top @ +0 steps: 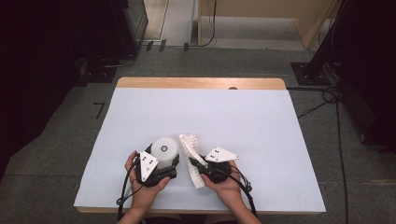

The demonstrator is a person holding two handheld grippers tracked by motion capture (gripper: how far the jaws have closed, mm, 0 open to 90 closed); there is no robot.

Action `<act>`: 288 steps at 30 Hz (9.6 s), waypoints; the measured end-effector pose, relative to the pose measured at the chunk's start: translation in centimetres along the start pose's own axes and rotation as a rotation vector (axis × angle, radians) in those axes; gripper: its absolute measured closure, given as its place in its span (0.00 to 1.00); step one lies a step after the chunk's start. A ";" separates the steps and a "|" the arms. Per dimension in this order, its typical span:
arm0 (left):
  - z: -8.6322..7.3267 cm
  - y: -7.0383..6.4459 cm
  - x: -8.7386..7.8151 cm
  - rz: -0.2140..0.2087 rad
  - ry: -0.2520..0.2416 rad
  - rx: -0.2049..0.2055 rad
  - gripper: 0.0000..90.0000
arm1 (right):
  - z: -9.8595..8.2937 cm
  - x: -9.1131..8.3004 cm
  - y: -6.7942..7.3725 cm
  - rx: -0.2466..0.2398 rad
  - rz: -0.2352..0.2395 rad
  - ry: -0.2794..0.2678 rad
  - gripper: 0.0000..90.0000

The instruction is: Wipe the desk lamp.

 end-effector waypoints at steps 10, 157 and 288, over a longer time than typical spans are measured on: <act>0.7 0.9 -0.6 -0.192 -0.051 -0.015 0.10 | 0.2 0.3 1.2 -0.039 0.018 0.007 0.85; 1.0 1.4 -1.2 -0.157 -0.087 -0.077 0.10 | -0.1 0.1 2.8 -0.061 -0.012 -0.114 0.84; 0.6 -0.5 -0.4 -0.232 -0.062 0.050 0.10 | 1.5 -2.2 2.0 -0.060 -0.055 -0.165 0.83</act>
Point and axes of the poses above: each handheld gripper's, and its own axes: x roughly forward along the jaws, z roughly out of its top, y roughly to its left, the point moved 1 cm from there along x, roughly forward along the jaws, and after that the axes turned 5 degrees about y, right-handed, at the moved point
